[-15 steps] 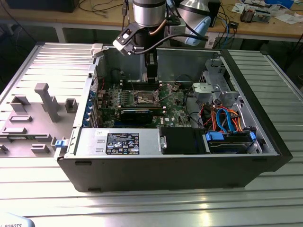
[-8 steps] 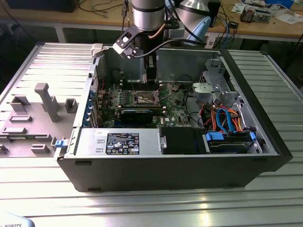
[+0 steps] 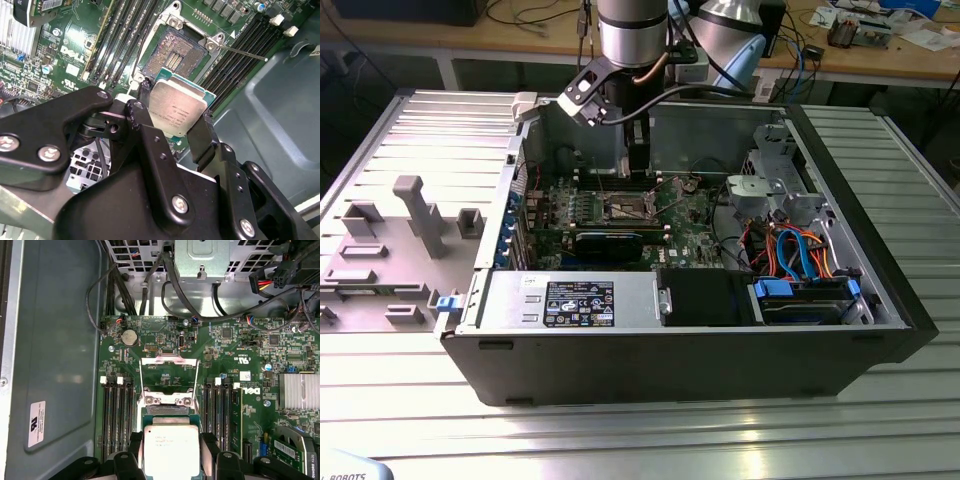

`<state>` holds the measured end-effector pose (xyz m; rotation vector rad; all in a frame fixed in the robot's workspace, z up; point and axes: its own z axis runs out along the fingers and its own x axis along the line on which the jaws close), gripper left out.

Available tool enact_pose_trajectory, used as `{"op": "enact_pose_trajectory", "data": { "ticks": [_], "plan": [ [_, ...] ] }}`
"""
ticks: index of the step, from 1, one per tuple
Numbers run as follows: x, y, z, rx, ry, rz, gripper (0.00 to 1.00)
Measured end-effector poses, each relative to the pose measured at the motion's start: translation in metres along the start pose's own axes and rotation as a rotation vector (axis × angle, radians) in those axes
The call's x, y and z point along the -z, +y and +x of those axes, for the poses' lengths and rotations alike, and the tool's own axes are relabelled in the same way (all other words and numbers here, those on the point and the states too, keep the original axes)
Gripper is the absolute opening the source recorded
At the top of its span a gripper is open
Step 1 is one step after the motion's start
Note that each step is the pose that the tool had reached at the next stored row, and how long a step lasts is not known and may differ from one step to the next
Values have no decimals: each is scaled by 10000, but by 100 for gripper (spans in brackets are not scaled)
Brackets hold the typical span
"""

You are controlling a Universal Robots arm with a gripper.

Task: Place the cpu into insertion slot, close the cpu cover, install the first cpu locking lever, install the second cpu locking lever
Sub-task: 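Place the cpu into insertion slot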

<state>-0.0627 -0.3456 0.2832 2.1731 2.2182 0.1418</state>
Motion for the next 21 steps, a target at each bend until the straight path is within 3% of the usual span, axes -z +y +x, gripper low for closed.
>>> {"op": "enact_pose_trajectory", "data": {
  "ticks": [19, 21],
  "plan": [
    [-49, -4, -2, 0, -3, -17, 54],
    [-98, -9, -4, 1, -4, -17, 54]
  ]
}}
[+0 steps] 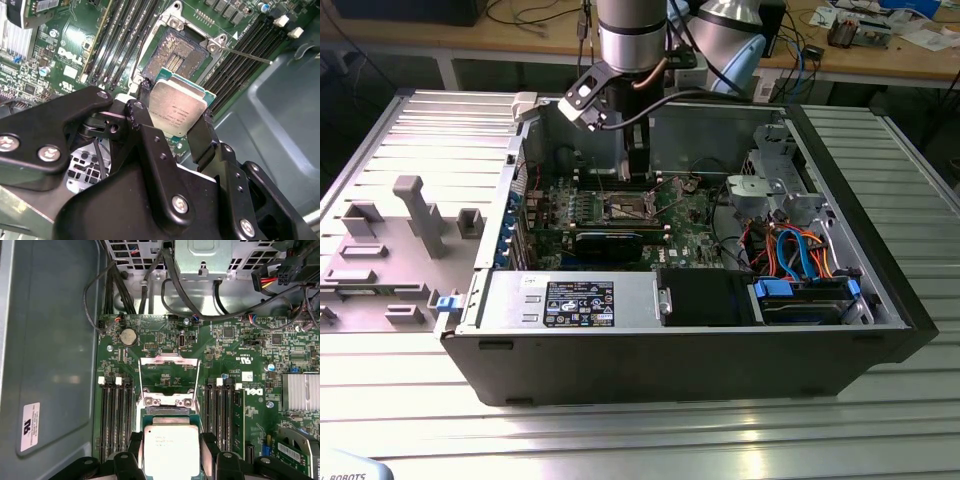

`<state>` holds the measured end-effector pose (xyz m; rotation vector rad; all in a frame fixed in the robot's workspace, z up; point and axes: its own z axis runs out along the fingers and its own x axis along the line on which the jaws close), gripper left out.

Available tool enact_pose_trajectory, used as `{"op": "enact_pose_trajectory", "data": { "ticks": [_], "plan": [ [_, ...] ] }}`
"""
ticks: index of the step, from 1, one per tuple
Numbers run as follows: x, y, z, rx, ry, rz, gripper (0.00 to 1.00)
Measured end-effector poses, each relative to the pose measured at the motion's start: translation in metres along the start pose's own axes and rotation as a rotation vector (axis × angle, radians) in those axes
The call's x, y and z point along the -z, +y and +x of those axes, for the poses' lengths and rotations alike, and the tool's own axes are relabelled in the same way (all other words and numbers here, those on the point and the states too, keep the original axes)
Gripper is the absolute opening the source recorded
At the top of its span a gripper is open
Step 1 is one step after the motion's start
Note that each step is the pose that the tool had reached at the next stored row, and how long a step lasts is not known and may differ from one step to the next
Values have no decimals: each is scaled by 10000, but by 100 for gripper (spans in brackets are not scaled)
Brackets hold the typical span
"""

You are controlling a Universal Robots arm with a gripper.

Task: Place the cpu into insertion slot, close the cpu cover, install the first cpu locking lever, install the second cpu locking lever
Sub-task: 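Place the cpu into insertion slot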

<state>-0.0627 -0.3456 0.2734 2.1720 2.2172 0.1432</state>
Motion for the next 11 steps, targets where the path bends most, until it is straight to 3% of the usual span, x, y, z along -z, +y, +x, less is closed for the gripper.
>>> {"op": "enact_pose_trajectory", "data": {
  "ticks": [7, 11],
  "plan": [
    [-146, -60, -5, -2, 0, 0, 54],
    [-165, -68, -6, -2, -1, 0, 54]
  ]
}}
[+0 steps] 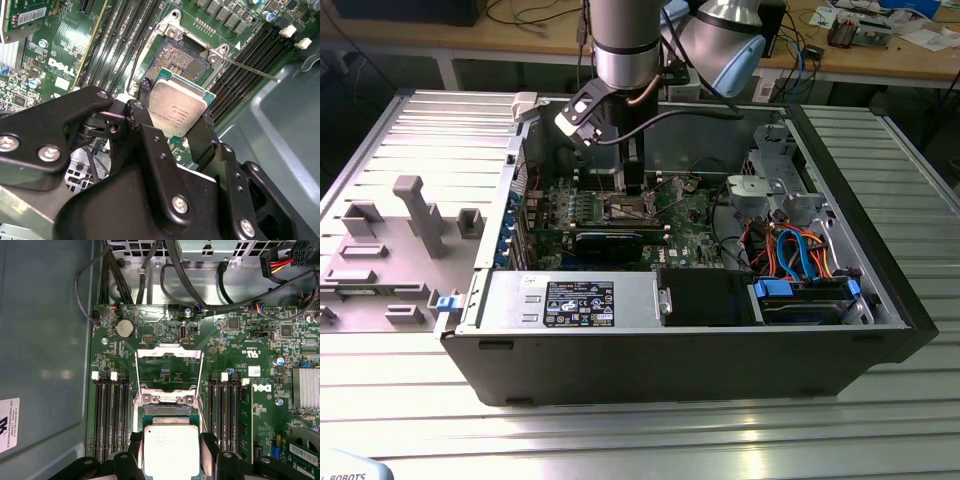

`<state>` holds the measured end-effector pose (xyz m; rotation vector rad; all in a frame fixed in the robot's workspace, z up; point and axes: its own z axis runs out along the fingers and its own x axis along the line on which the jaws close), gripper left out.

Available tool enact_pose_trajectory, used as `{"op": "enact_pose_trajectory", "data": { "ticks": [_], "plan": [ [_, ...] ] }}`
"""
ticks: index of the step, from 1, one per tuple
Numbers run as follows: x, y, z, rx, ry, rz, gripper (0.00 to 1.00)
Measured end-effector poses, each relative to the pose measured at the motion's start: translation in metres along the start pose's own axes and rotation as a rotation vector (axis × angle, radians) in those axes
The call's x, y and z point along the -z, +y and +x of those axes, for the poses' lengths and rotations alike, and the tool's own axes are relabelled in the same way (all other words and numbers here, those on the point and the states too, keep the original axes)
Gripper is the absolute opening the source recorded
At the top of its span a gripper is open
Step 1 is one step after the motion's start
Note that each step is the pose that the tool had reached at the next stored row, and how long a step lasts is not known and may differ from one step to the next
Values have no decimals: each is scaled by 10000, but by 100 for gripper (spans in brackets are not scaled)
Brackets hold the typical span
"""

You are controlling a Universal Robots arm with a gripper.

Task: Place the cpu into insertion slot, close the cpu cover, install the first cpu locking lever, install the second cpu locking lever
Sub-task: 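Place the cpu into insertion slot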

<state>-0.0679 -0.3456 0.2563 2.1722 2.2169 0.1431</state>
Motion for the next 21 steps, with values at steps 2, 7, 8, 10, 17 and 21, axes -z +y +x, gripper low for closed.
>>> {"op": "enact_pose_trajectory", "data": {
  "ticks": [2, 7, 8, 10, 17, 21],
  "plan": [
    [-8, -1, 0, 0, 0, 0, 54],
    [-9, -1, 0, 0, 0, 0, 54],
    [-9, -1, 0, 0, 0, 0, 54],
    [-9, -1, 0, 0, 0, 0, 54],
    [-220, -57, -13, -140, 27, -34, 54],
    [-276, -63, -21, -161, 105, -36, 54]
  ]
}}
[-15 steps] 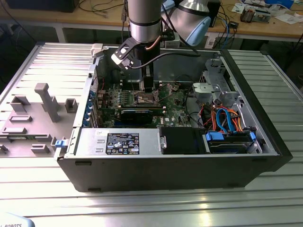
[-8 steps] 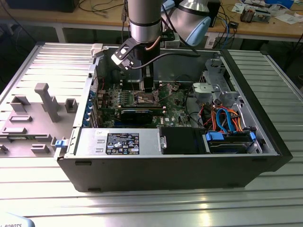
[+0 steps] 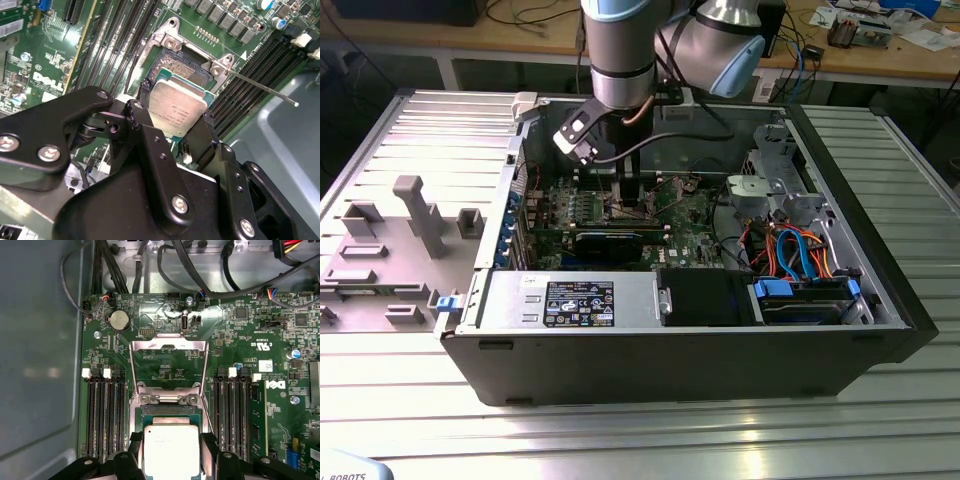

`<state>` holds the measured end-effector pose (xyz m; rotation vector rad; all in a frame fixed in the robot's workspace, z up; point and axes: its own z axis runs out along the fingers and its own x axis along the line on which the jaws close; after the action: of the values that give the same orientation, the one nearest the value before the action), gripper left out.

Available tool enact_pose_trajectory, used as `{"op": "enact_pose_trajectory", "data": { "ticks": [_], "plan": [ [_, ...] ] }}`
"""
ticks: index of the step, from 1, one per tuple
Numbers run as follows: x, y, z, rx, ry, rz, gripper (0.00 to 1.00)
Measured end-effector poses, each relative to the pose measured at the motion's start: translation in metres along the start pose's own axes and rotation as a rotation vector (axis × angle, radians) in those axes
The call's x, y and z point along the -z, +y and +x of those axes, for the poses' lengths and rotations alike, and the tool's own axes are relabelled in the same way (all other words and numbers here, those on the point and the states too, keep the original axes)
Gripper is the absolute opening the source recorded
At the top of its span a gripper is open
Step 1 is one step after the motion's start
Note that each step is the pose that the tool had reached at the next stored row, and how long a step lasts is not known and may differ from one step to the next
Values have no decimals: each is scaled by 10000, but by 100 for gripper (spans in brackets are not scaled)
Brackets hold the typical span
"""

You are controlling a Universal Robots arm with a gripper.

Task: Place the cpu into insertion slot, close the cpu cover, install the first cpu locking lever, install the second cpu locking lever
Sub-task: 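Place the cpu into insertion slot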

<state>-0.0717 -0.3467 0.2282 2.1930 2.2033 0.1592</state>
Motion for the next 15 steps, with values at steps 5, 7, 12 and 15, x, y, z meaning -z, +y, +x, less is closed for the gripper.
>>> {"op": "enact_pose_trajectory", "data": {
  "ticks": [5, 7, 12, 15],
  "plan": [
    [-68, -6, -4, -51, 31, -1, 54],
    [-74, -6, -4, -50, 31, -2, 54],
    [-79, -7, -4, -51, 31, -2, 54],
    [-80, -7, -4, -51, 31, -1, 54]
  ]
}}
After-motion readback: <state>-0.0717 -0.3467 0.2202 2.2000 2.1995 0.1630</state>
